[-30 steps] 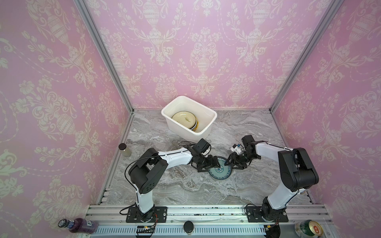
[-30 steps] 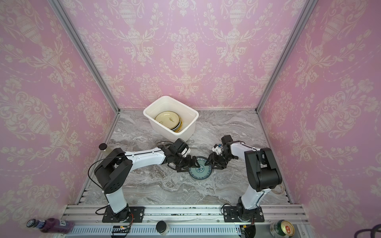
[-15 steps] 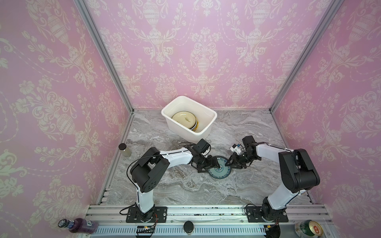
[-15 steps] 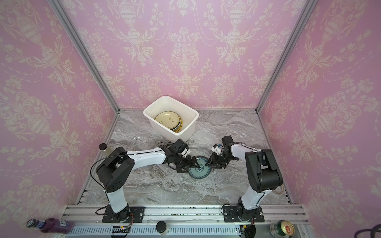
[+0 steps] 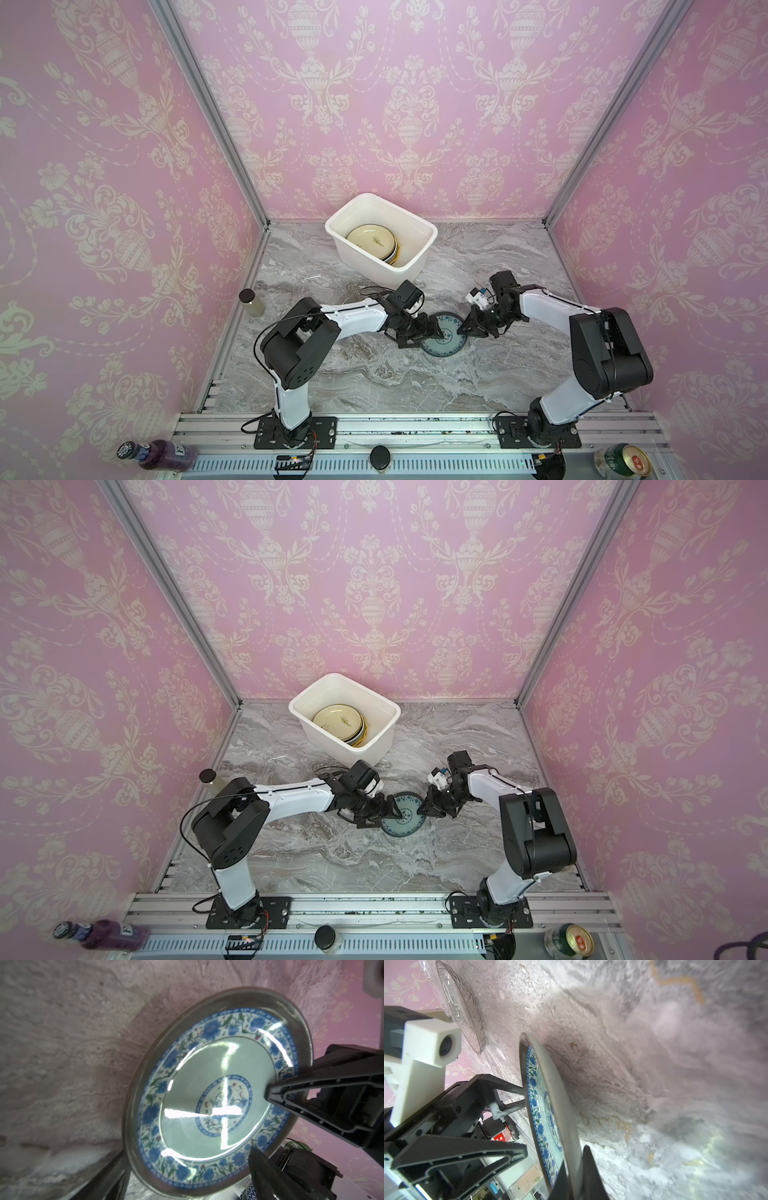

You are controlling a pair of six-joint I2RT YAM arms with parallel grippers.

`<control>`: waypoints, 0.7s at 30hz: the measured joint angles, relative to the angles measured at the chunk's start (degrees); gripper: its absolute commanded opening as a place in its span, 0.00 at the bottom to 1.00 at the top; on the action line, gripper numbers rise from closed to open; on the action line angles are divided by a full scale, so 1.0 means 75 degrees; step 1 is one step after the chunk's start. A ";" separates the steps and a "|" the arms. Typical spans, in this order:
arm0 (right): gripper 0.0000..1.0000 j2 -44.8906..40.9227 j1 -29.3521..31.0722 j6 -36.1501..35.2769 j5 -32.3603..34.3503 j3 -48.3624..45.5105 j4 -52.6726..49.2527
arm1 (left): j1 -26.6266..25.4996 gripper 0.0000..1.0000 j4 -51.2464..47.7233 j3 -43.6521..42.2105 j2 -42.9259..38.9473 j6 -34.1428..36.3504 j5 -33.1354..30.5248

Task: Place the plates into the plastic bin on the countertop
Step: 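Push the blue-and-white plate upright against the left gripper while the right holds its rim, then lift the blue-and-white plate with the right gripper toward the bin while the left draws back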

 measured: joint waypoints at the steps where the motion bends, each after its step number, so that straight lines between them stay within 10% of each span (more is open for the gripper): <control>1: 0.05 -0.0117 0.0000 -0.0006 0.0117 0.0108 -0.0178 | 0.0000 0.90 -0.0009 -0.0055 -0.0169 0.0000 -0.0067; 15: 0.08 -0.1874 -0.0475 0.0417 0.1230 0.2556 -0.2398 | 0.0050 0.99 -0.2238 0.0557 -0.4538 0.1568 -0.2646; 21: 0.08 -0.1932 -0.0178 0.1189 0.1265 0.4645 -0.2626 | 0.1311 0.99 -0.3130 0.1364 -0.6056 0.2655 -0.3733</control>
